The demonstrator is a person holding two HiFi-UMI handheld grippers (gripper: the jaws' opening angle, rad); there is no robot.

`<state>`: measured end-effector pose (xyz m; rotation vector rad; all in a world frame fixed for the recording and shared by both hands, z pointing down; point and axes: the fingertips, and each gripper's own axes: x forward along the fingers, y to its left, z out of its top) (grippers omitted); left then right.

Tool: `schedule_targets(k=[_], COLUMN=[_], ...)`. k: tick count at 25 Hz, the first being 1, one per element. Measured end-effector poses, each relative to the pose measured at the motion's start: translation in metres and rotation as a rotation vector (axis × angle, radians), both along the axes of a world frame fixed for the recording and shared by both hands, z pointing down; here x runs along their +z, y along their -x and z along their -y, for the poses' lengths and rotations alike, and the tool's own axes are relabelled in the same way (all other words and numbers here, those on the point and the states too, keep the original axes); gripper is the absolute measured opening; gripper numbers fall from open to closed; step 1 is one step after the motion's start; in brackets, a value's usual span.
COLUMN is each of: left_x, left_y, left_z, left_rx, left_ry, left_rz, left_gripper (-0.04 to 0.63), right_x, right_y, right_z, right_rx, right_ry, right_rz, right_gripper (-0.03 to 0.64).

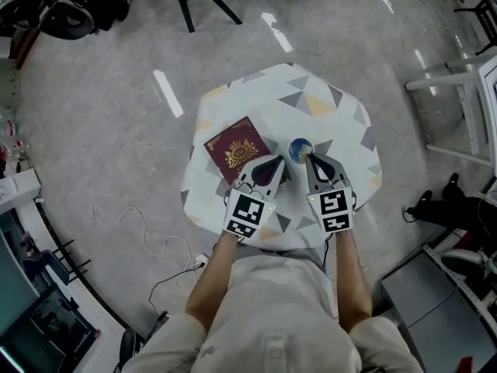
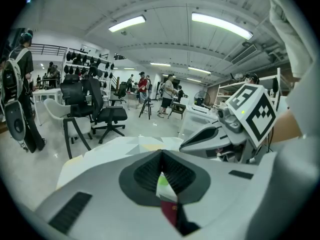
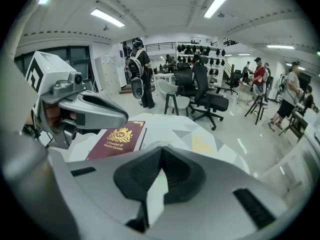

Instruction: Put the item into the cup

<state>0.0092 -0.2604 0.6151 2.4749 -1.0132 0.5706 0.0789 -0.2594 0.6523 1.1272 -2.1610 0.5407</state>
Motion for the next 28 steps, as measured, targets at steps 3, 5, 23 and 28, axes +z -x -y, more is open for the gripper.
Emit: schedule_targets(k=[3,5,23,28], left_x=[0.002,0.003,0.009,0.009], left_y=[-0.002,-0.003,-0.012,-0.011], left_z=[0.000,0.000,-0.007,-0.008], left_rx=[0.002,0.002,0.010,0.009], left_ry=[0.005,0.008,0.037,0.040], left_rz=[0.002,0.003,-0.003,-0.002], left_gripper=[0.012,0.012,0.012,0.012], right_x=[0.006,0.010,0.037,0.040], right_y=[0.003,0.003,0.009,0.010], right_z=[0.000,0.001,0.001,0.003], right_rx=[-0.012,-0.015,-0.026,-0.023], right_ry=[0.019,0.031,0.131,0.143], right_rz=[-0.001,-0.002,-0.039,-0.048], right_gripper=[0.005,0.005,0.006,0.008])
